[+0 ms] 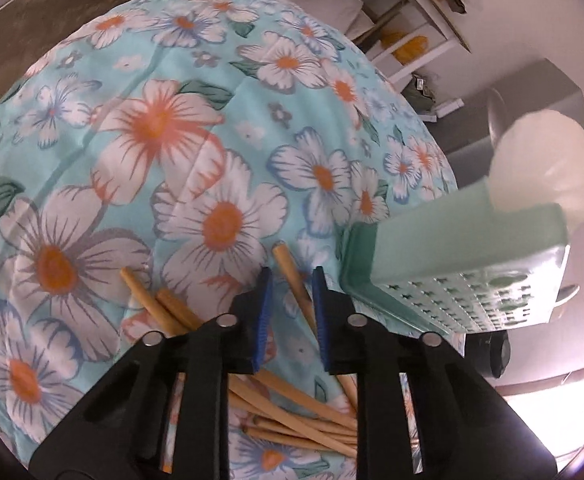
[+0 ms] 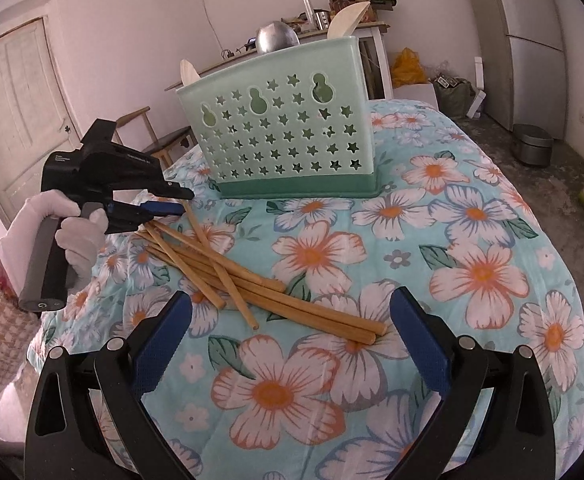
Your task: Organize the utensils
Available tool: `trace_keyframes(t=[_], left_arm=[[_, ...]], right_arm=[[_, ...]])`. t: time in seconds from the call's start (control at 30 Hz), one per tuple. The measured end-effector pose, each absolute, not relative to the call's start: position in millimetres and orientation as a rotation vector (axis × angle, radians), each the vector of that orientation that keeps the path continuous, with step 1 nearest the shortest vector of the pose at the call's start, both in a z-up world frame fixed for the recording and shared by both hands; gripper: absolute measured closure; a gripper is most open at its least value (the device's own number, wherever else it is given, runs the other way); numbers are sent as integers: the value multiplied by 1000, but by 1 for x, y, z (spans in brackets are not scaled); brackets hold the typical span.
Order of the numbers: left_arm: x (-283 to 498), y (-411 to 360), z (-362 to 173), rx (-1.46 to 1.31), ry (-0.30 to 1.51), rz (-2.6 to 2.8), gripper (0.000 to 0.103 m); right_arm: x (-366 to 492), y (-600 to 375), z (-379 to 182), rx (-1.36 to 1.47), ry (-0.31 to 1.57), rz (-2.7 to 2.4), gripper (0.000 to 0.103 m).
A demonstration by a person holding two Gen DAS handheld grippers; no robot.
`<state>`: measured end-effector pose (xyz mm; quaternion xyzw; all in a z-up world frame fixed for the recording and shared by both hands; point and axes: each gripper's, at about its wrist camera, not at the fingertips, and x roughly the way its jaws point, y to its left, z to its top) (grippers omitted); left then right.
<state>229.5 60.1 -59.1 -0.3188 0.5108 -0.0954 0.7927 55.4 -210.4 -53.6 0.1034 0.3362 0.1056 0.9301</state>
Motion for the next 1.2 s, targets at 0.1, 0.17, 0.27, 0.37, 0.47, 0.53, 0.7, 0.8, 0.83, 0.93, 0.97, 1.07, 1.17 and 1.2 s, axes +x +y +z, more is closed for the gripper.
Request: trace_keyframes(t=[0.1,0.17,0.27,0.37,0.47,0.53,0.7,0.8,0.83,0.93,0.97,1.07,1.17,1.2], left_arm=[[228,62,-61,-703,1095,-201,90],[225,64,-62,-706,1093,-200,90],[230,66,-62,-710,1104,-192,90],[234,67,-64,-718,1117,-180,89],[243,61,-67,-711,1112,-172,90],[244,58,-67,-702,1101,-165,90],[244,56,-66,-716,1076,-159,91],[237,59,-62,-756,1037,-182,93],[234,60,-60,-764,1024,-191,94],[225,63,-46,-786,949,-234,95],[221,64,-39,-786,916,-254,95],[208,64,-15,-764,815,-300,96],[194,64,7,-735,729,-333,97],[190,65,13,-727,706,-341,97]], right_arm=[[55,-212,-55,220,692,212,7],[54,-212,-56,225,696,209,7],[55,-213,-59,237,704,203,7],[56,-216,-62,258,725,194,7],[57,-220,-66,297,739,181,7],[57,-223,-68,317,744,178,7],[57,-225,-69,338,746,179,7],[57,-225,-70,339,748,181,7],[57,-225,-70,339,747,181,6],[57,-225,-70,344,745,183,6],[56,-226,-70,343,744,184,6],[56,-226,-71,340,745,183,6],[56,-225,-71,337,745,183,6],[56,-225,-71,337,744,184,6]])
